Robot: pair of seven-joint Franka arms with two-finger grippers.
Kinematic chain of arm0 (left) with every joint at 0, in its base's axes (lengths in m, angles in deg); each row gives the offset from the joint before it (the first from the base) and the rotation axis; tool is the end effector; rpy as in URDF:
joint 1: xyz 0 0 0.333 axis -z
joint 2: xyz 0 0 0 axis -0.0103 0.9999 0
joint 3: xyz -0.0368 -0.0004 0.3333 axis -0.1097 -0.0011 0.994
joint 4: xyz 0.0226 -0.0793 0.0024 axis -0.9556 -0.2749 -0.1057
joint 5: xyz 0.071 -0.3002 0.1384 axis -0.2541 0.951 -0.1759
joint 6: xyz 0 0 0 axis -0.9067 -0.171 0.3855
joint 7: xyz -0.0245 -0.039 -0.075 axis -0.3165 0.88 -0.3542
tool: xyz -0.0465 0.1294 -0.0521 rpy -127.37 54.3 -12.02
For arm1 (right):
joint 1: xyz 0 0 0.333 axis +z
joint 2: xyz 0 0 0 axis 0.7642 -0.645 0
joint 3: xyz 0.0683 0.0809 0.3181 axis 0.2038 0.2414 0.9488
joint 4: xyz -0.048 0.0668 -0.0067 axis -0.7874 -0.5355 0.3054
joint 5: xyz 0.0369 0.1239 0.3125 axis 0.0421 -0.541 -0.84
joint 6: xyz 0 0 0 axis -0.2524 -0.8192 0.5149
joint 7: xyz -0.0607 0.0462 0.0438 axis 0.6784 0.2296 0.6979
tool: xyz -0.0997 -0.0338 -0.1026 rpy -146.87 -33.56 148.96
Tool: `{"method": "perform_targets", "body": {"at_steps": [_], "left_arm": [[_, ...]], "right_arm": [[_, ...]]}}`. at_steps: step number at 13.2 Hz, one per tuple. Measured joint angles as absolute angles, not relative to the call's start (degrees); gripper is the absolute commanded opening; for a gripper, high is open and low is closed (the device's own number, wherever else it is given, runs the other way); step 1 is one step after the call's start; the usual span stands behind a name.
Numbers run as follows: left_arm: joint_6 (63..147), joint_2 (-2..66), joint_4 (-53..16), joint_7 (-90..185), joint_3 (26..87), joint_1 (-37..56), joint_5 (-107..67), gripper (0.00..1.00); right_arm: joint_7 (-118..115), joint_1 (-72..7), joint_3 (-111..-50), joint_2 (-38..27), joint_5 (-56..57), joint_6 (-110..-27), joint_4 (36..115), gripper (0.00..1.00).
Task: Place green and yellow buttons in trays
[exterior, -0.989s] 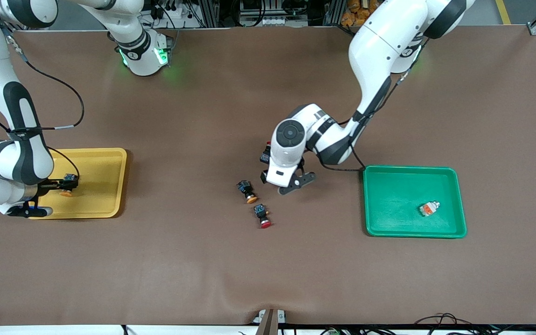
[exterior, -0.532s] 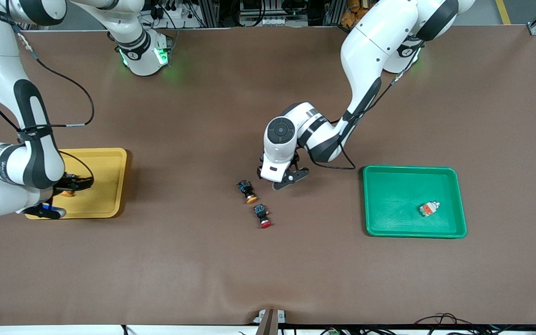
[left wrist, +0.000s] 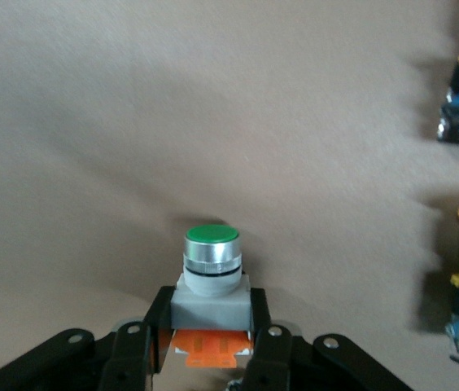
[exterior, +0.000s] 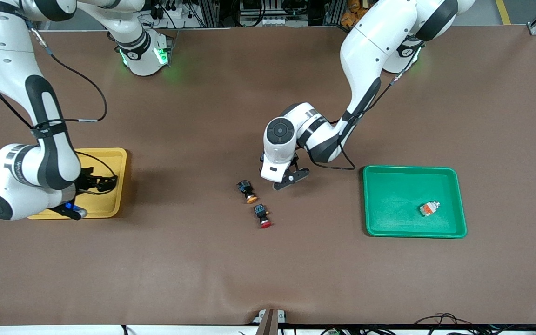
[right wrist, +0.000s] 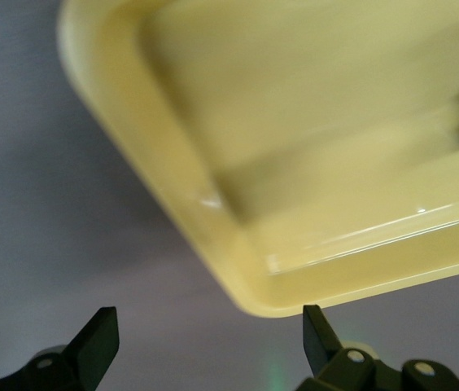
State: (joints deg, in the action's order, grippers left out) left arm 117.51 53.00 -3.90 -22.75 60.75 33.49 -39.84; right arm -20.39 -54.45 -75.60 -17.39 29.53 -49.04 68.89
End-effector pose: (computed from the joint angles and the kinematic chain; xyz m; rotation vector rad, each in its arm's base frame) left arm 0.4947 -0.4697 0.2038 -3.0463 -0.7399 0.0667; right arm 0.5697 -0.0312 0.2498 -2.8873 0.5619 0.8511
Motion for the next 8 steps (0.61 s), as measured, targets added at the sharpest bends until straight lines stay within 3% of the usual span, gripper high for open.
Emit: {"method": "perform_targets", "body": {"at_steps": [8], "left_arm": [[107.48, 44.32, -2.8, -12.49, 61.12, 20.2, -40.27, 0.0]], "right_arm": [[-29.39, -43.31, -75.3, -16.83, 22.18, -53.03, 68.29, 1.0]]}}
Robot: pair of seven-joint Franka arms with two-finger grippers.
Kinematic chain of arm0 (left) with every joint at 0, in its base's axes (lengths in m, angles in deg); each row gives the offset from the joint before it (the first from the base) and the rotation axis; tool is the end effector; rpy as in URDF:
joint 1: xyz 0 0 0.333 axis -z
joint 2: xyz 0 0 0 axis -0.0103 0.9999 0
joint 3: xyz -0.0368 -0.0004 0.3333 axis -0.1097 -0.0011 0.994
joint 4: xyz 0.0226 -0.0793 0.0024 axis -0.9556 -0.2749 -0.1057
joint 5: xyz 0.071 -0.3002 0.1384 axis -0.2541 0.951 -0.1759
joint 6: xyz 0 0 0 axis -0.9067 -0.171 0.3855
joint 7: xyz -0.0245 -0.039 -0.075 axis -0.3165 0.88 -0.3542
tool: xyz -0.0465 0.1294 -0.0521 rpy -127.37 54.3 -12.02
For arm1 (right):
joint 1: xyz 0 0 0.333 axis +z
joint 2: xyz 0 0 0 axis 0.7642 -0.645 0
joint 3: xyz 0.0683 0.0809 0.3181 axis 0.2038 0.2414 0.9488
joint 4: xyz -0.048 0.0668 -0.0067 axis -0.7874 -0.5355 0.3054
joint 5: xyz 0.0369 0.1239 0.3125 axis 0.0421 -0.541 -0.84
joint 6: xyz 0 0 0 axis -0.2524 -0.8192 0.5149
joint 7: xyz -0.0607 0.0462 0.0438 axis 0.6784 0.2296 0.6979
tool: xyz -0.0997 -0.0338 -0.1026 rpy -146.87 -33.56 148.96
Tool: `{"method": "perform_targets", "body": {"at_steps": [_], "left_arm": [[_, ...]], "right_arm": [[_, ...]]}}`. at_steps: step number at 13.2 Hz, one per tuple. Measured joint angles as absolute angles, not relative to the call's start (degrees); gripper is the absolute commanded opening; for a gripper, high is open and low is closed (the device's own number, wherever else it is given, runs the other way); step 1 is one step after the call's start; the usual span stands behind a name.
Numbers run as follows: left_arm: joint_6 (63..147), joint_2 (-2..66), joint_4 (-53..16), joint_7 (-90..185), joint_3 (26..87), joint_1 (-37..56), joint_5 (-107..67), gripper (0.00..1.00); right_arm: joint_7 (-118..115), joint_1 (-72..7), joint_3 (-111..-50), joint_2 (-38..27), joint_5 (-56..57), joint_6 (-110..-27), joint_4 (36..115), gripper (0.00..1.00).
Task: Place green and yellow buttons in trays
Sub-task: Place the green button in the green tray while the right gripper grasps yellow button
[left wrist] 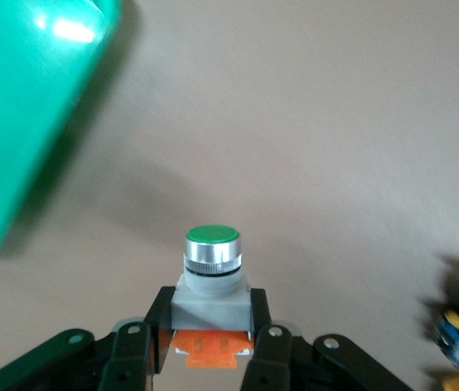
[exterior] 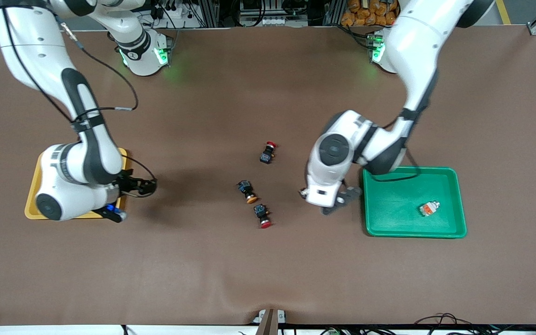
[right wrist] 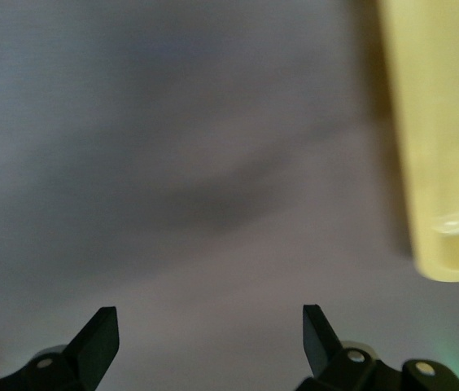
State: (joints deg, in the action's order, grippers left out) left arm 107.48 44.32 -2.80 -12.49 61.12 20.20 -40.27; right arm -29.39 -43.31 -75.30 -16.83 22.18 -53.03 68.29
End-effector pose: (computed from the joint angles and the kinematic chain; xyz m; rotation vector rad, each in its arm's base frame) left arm 0.5873 -0.3302 0.2975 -2.9909 -0.8157 0.0110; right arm 0.5807 0.0992 0.2617 -2.8686 0.5774 0.7634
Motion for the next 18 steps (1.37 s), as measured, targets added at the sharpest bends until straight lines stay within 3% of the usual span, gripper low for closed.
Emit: {"method": "perform_targets", "body": {"at_steps": [8, 14, 15, 16, 18], "left_arm": [[106.34, 39.92, -11.37, 5.44, 61.1, 3.67, -40.32, 0.0], [106.85, 40.31, -13.67, 6.16, 61.07, -0.7, -40.33, 0.01], [107.11, 40.4, -13.67, 6.22, 61.07, -0.96, -40.33, 0.07], [107.41, 40.5, -13.69, 6.29, 61.07, -1.11, -40.33, 0.19], [107.71, 40.88, -13.73, 6.31, 61.07, -1.14, -40.33, 1.0]], "right_arm": [[-31.04, -29.48, -74.77, -16.8, 20.11, -71.97, 68.18, 1.0], [-31.69, -21.39, -75.01, -18.46, 20.11, -82.08, 69.06, 1.0], [-31.7, -20.8, -75.06, -19.01, 20.12, -83.17, 69.13, 1.0], [-31.7, -20.11, -75.1, -19.55, 20.12, -84.26, 69.14, 1.0], [-31.7, -18.54, -75.16, -20.34, 20.23, -86.34, 69.18, 1.0]]}}
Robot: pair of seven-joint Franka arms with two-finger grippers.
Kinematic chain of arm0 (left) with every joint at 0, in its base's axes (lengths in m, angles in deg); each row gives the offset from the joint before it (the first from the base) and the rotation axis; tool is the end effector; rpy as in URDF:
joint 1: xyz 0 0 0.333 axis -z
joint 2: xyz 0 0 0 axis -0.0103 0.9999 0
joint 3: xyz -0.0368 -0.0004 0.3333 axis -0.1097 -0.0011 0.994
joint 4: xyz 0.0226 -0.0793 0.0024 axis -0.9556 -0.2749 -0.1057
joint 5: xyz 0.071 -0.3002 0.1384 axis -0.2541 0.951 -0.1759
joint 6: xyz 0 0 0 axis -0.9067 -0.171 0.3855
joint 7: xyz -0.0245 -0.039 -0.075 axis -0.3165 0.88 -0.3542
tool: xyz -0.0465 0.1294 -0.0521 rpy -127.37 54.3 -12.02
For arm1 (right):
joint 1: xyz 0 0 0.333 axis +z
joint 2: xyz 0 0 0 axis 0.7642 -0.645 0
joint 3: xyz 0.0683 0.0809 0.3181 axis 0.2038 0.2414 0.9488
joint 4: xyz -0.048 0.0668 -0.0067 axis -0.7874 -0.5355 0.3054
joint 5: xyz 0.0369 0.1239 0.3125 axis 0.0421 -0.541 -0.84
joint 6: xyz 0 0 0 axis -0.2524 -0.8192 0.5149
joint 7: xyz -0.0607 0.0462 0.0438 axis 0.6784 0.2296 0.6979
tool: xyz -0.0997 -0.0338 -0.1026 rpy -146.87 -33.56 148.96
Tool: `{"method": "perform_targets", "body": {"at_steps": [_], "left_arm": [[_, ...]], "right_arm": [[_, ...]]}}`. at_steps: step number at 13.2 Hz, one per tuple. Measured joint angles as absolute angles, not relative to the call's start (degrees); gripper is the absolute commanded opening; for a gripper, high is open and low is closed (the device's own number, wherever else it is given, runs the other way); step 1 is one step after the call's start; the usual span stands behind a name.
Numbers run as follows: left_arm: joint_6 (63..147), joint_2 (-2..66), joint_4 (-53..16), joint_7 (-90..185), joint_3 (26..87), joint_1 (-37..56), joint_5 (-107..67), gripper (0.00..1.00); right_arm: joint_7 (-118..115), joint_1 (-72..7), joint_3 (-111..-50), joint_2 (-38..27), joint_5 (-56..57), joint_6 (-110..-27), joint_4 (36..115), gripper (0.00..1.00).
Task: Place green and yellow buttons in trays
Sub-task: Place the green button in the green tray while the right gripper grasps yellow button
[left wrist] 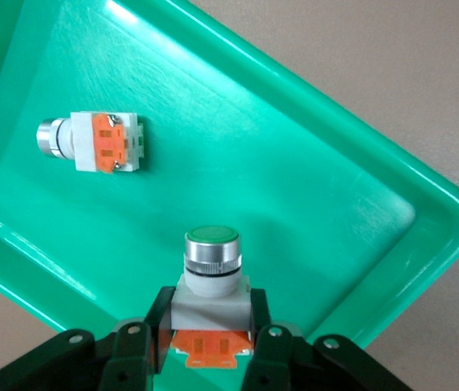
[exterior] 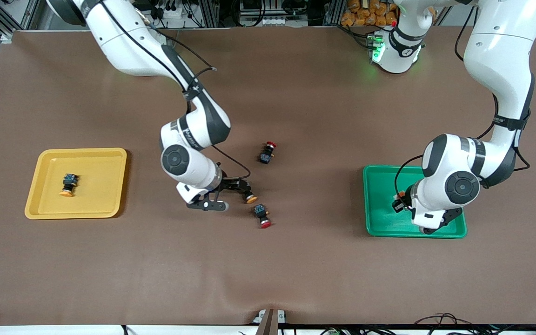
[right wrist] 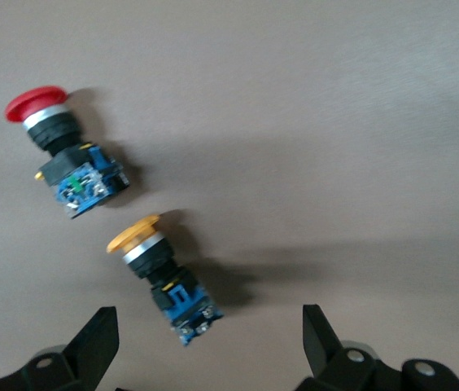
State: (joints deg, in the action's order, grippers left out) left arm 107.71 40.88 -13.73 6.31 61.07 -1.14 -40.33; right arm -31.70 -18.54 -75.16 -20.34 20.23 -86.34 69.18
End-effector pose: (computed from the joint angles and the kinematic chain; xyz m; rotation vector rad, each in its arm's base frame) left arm 0.6173 -0.0960 0.2630 -2.9207 -0.8204 0.1958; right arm 0.5657 0.3598 0.2471 -2.9238 0.1408 0.1046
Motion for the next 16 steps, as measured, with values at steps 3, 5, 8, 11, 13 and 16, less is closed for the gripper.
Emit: {"method": "perform_targets", "body": {"at_steps": [3, 5, 8, 11, 13, 16], "left_arm": [[108.02, 41.19, -13.74, 6.31, 61.07, -1.19, -40.33, 1.0], [108.17, 41.18, -13.73, 6.31, 61.06, -1.19, -40.33, 1.0], [108.42, 40.88, -13.33, 6.41, 61.05, -1.23, -40.33, 1.0], [108.46, 38.92, -12.48, 6.43, 60.84, -1.99, -40.32, 1.0], [108.46, 36.45, -11.78, 6.43, 60.57, -3.23, -40.3, 1.0], [106.3, 31.96, -9.79, 6.43, 60.54, -3.89, -40.28, 1.0]], "right_arm": [[-32.99, -16.24, -75.25, -21.65, 20.61, -89.78, 69.42, 1.0], [-33.26, -15.4, -75.42, -22.61, 20.96, -90.99, 69.44, 1.0], [-33.26, -15.32, -75.51, -23.83, 21.16, -93.43, 69.47, 0.96], [-33.26, -14.7, -75.5, -25.03, 21.53, -95.63, 69.49, 0.36], [-33.28, -14.21, -75.5, -25.48, 21.74, -96.13, 69.49, 0.12], [-33.49, -14.14, -75.81, -25.48, 21.87, -96.05, 69.34, 0.0]]}}
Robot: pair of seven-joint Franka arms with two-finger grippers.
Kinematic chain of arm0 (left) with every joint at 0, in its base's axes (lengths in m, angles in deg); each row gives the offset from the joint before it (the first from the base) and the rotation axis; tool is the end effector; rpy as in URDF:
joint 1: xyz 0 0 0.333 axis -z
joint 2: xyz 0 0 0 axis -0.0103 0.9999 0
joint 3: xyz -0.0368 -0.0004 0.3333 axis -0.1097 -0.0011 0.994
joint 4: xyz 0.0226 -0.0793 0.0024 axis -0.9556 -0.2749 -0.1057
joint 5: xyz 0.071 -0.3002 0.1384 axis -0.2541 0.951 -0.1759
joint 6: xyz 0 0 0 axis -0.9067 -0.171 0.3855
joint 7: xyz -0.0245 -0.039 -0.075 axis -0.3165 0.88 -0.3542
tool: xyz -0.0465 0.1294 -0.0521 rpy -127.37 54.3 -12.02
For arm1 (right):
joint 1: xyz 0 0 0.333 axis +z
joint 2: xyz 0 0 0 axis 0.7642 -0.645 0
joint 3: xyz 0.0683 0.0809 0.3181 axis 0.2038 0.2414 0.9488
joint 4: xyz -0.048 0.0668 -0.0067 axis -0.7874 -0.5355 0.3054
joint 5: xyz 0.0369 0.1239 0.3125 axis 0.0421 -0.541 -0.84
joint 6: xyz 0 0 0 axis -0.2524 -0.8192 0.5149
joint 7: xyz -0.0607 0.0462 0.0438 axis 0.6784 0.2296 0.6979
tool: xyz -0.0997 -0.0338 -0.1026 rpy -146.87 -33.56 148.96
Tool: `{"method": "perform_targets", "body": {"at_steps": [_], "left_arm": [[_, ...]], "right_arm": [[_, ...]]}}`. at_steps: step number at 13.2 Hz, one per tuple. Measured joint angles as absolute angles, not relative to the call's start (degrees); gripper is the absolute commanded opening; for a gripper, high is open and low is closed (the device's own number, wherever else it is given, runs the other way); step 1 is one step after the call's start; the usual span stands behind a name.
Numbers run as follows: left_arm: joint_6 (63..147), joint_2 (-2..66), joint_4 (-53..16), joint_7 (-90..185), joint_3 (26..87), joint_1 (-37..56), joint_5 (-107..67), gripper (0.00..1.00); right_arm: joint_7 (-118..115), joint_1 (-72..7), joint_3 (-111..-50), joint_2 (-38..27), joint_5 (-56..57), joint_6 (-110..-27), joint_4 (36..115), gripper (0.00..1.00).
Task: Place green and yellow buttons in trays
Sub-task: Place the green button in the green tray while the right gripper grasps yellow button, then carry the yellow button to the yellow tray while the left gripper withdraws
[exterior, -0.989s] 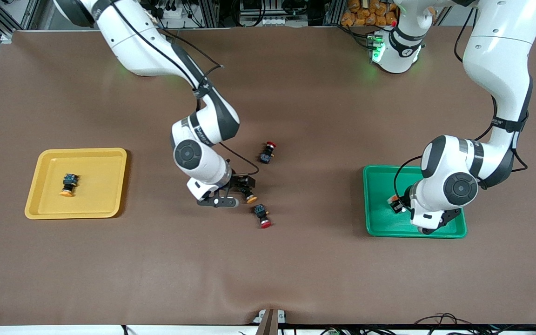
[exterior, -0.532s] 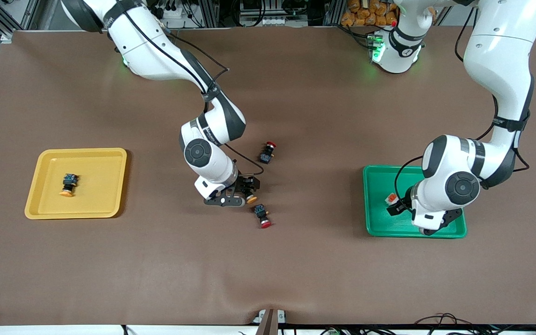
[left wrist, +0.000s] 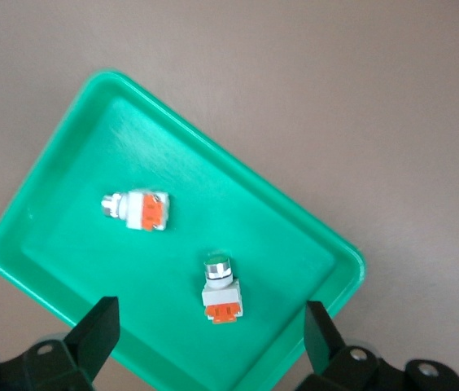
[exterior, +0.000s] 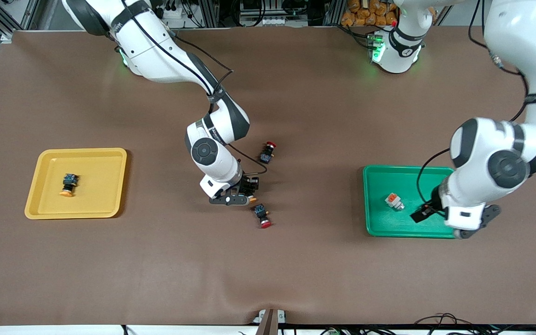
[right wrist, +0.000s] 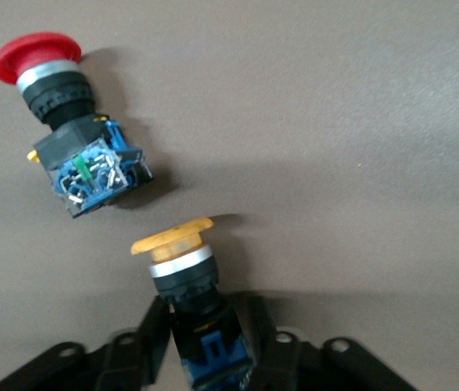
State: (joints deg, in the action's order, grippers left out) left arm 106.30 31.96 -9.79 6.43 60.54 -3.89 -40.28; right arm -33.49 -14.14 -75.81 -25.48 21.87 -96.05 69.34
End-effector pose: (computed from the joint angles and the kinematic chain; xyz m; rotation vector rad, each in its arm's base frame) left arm 0.6364 -0.0694 0.3859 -2.9582 -0.9169 -0.0929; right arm 0.5553 0.3966 0.2010 -2.9379 0.0936 -0.0185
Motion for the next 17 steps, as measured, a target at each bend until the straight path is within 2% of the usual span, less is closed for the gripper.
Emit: {"method": "perform_targets", "body": {"at_steps": [2, 6, 10, 14, 17], "left_arm": [[104.38, 28.6, -8.45, 6.55, 60.53, -4.45, -40.27, 1.0], [96.4, 23.41, -6.87, 14.44, 60.52, -5.0, -40.11, 1.0], [85.39, 22.45, -2.07, 23.72, 60.53, -5.61, -37.11, 1.0], [81.56, 19.54, 0.02, 29.08, 60.49, -5.58, -35.56, 1.0], [79.97, 15.45, 0.15, 32.55, 60.53, -6.04, -35.53, 1.0]], "right_arm": [[-33.67, -14.22, -76.6, -25.21, 21.89, -93.22, 68.69, 0.0], [-34.07, -15.61, -81.37, -20.47, 21.97, -76.4, 66.13, 0.0], [-31.48, -18.69, -87.21, -15.1, 25.03, -62.87, 67.09, 0.0], [-17.46, -20.57, -95.8, -14.31, 26.17, -60.22, 73.11, 0.0], [-5.02, -26.1, -99.26, -14.12, 26.24, -60.25, 76.13, 0.0]]}}
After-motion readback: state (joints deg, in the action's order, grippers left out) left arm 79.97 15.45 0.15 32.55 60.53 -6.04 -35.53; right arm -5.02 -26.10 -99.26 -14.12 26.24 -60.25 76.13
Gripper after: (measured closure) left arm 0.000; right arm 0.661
